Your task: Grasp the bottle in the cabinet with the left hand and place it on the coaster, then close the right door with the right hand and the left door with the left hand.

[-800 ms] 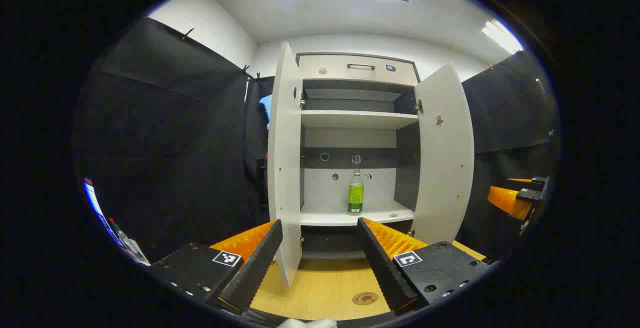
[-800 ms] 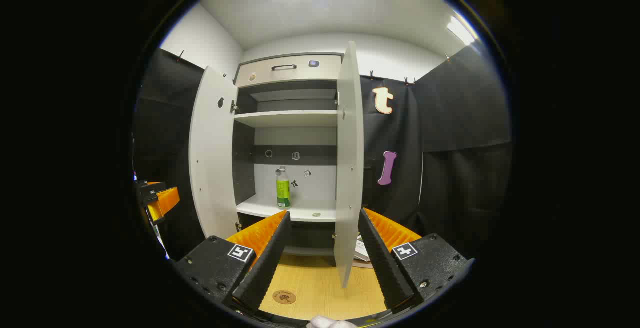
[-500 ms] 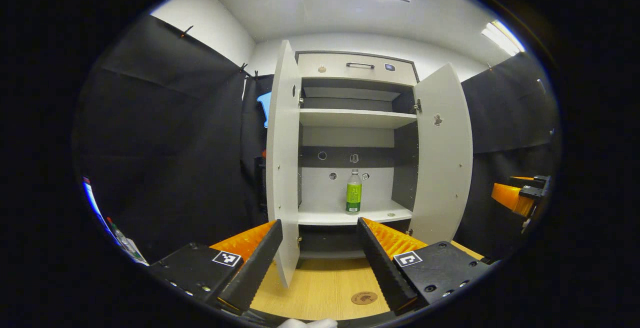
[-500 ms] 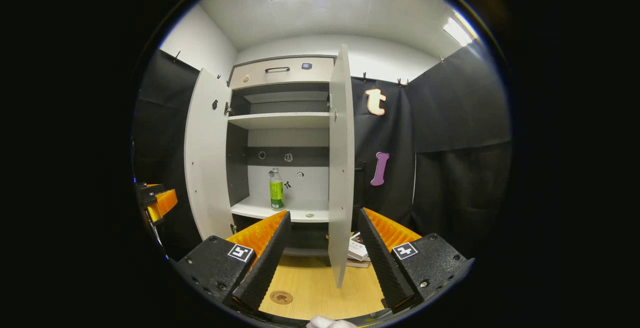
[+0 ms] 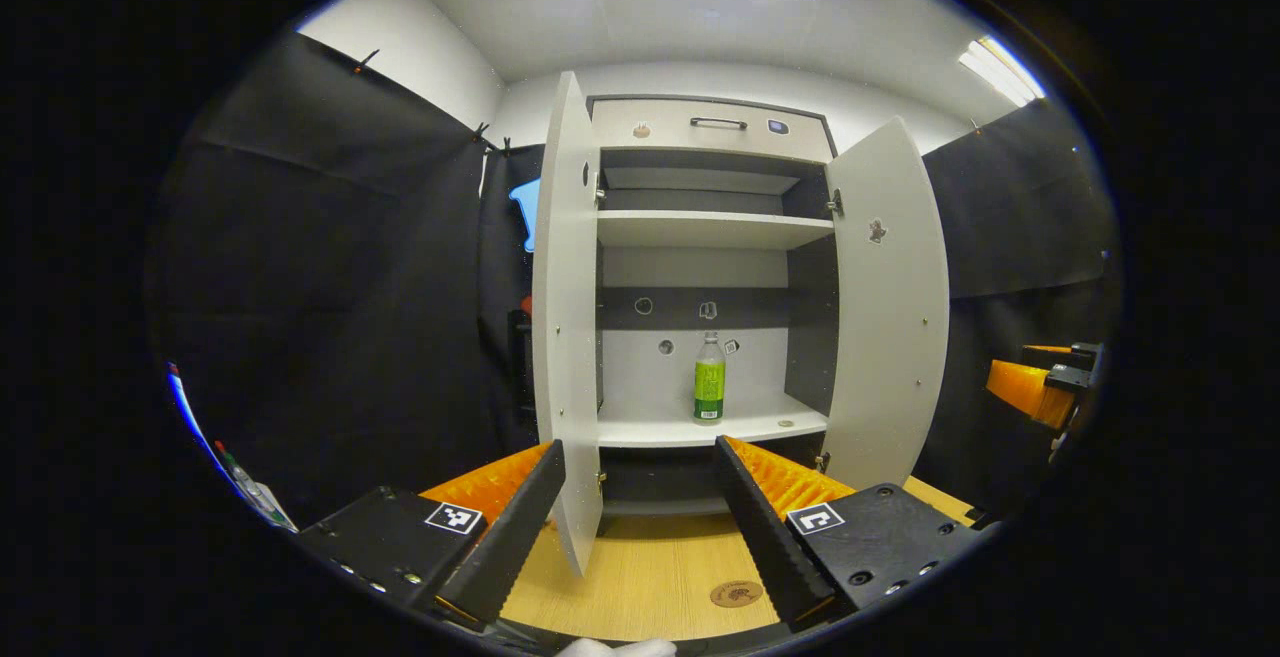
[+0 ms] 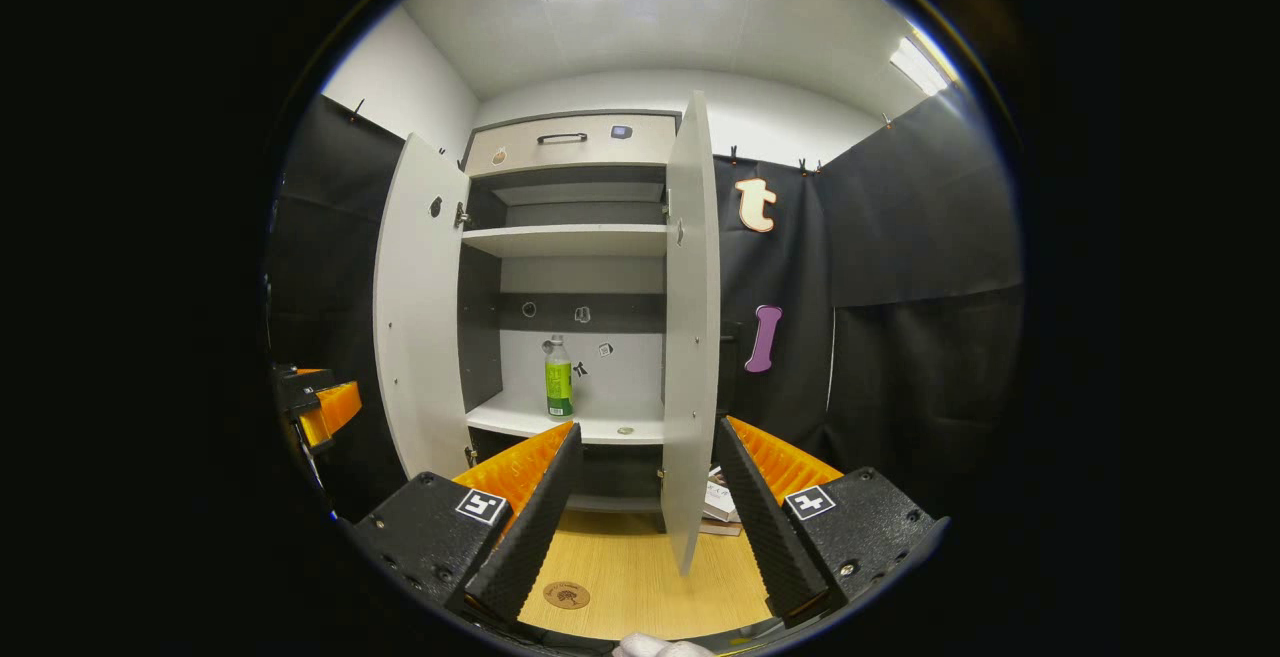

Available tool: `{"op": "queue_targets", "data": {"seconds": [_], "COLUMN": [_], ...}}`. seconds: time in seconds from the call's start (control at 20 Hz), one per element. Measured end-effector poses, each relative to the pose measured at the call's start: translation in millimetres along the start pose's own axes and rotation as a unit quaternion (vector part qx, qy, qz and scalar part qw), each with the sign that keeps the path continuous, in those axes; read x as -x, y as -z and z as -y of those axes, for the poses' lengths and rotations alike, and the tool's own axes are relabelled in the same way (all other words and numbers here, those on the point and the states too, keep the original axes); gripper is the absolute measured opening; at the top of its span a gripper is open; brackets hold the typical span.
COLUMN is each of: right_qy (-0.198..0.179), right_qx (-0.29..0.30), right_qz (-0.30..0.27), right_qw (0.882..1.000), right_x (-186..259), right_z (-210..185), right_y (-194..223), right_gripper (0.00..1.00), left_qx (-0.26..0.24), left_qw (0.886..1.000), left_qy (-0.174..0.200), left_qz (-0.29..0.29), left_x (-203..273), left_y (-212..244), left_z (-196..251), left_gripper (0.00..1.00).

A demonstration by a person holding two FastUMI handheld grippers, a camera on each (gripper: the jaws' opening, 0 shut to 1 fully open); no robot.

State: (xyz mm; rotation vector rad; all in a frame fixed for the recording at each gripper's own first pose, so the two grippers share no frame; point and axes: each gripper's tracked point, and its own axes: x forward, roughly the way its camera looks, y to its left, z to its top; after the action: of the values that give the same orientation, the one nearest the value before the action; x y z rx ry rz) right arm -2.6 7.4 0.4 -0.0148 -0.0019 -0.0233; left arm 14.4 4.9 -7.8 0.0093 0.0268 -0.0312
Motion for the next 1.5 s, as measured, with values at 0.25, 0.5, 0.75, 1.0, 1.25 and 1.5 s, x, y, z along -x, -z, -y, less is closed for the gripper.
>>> {"op": "queue_targets", "data": {"seconds": [0.25,0.5,0.75,1.0,1.25,1.5], "right_qy": [0.003,-0.005,-0.008,-0.009,0.004,0.026], "right_qx": [0.004,-0.004,0.011,0.021,0.020,0.051], "right_qz": [-0.009,-0.017,-0.013,-0.020,-0.038,-0.045], "right_qw": [1.000,1.000,1.000,1.000,0.999,0.997], "right_x": [-8,-21,-32,-40,-52,-57], "right_z": [8,10,11,16,27,43], "right_y": [2,-4,-15,-14,-6,0], "right_gripper": [0.83,0.83,0.83,0.83,0.83,0.83], "left_qx": [-0.004,-0.008,-0.003,0.013,0.023,0.035], "left_qw": [1.000,0.999,0.998,0.998,0.999,0.999], "left_qy": [0.016,0.032,0.049,0.047,0.036,0.023], "left_qz": [-0.003,0.012,0.033,0.031,0.018,-0.014], "left_x": [-33,-103,-205,-314,-407,-475], "left_y": [1,-12,-29,-31,-10,24], "left_z": [17,42,71,93,109,111], "left_gripper": [0.95,0.95,0.94,0.94,0.95,0.95]}}
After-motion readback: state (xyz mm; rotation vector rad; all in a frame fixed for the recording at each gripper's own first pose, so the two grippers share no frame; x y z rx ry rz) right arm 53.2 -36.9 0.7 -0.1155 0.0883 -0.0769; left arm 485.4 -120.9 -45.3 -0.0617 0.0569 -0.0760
